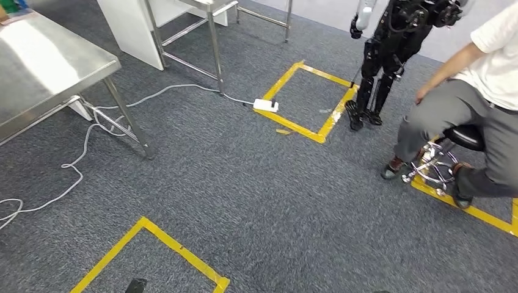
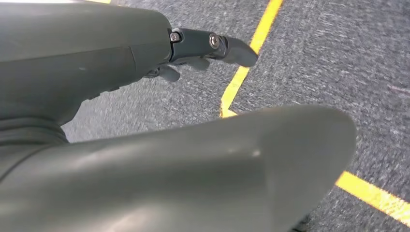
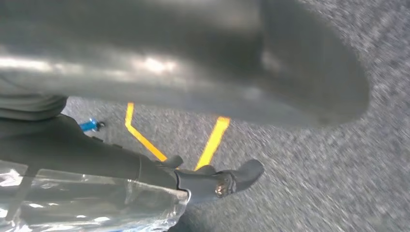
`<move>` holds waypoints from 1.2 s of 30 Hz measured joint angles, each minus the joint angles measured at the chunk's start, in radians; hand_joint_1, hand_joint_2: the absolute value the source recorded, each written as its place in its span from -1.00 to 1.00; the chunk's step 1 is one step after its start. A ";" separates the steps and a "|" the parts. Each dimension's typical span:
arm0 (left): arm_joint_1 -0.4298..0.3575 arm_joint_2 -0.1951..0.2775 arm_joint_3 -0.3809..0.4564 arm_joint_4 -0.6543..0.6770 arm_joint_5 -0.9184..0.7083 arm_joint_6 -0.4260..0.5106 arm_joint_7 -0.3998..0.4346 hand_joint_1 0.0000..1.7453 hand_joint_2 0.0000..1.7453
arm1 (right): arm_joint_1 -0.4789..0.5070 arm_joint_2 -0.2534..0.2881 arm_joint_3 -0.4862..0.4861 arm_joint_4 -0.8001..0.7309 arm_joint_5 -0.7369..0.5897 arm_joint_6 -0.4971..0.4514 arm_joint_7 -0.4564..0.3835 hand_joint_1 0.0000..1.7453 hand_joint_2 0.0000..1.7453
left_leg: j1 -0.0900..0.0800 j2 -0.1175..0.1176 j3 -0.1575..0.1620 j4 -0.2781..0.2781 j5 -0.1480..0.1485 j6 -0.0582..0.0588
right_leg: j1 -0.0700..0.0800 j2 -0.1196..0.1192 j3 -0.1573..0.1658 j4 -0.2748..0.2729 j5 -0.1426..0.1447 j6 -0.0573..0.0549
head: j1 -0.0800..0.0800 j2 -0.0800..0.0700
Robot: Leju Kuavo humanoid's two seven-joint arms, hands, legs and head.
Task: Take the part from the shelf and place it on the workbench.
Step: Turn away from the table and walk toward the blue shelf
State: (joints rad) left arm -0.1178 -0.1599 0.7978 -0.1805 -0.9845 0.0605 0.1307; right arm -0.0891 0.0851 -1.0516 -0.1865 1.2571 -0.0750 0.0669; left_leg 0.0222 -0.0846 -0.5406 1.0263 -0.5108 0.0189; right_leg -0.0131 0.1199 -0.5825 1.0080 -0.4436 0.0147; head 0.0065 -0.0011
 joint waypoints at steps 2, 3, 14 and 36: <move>0.001 -0.001 -0.001 0.001 -0.010 -0.001 0.009 -1.00 -1.00 | 0.005 0.004 0.005 0.001 0.015 0.015 0.004 -1.00 -1.00 | -0.004 0.027 0.000 -0.009 0.010 0.016 | -0.001 0.008 -0.014 0.001 0.006 0.015 | 0.000 0.000; 0.001 -0.002 -0.002 0.001 -0.012 -0.001 0.011 -1.00 -1.00 | 0.008 0.006 0.007 0.001 0.019 0.019 0.006 -1.00 -1.00 | -0.003 0.040 0.001 -0.016 0.016 0.025 | 0.000 -0.010 -0.024 0.015 0.000 0.017 | 0.001 0.000; 0.012 0.001 -0.004 0.002 -0.023 -0.002 0.013 -1.00 -1.00 | 0.005 0.012 0.021 0.003 0.033 0.032 0.008 -1.00 -1.00 | -0.010 0.187 0.011 -0.023 0.011 0.014 | -0.018 -0.193 0.020 0.007 -0.030 0.048 | 0.013 0.000; 0.022 -0.007 -0.025 0.004 -0.055 0.022 0.006 -1.00 -1.00 | 0.011 0.022 0.038 0.004 0.050 0.060 -0.002 -1.00 -1.00 | -0.005 0.067 -0.006 -0.024 0.031 0.036 | -0.001 -0.087 -0.063 0.109 -0.059 0.014 | 0.003 0.000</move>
State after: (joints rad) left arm -0.0953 -0.1668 0.7725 -0.1762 -1.0390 0.0829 0.1366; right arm -0.0784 0.1066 -1.0134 -0.1823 1.3076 -0.0153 0.0654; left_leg 0.0173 -0.0173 -0.5462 1.0028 -0.4796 0.0551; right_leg -0.0141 0.0329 -0.6459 1.1168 -0.5024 0.0283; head 0.0092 -0.0011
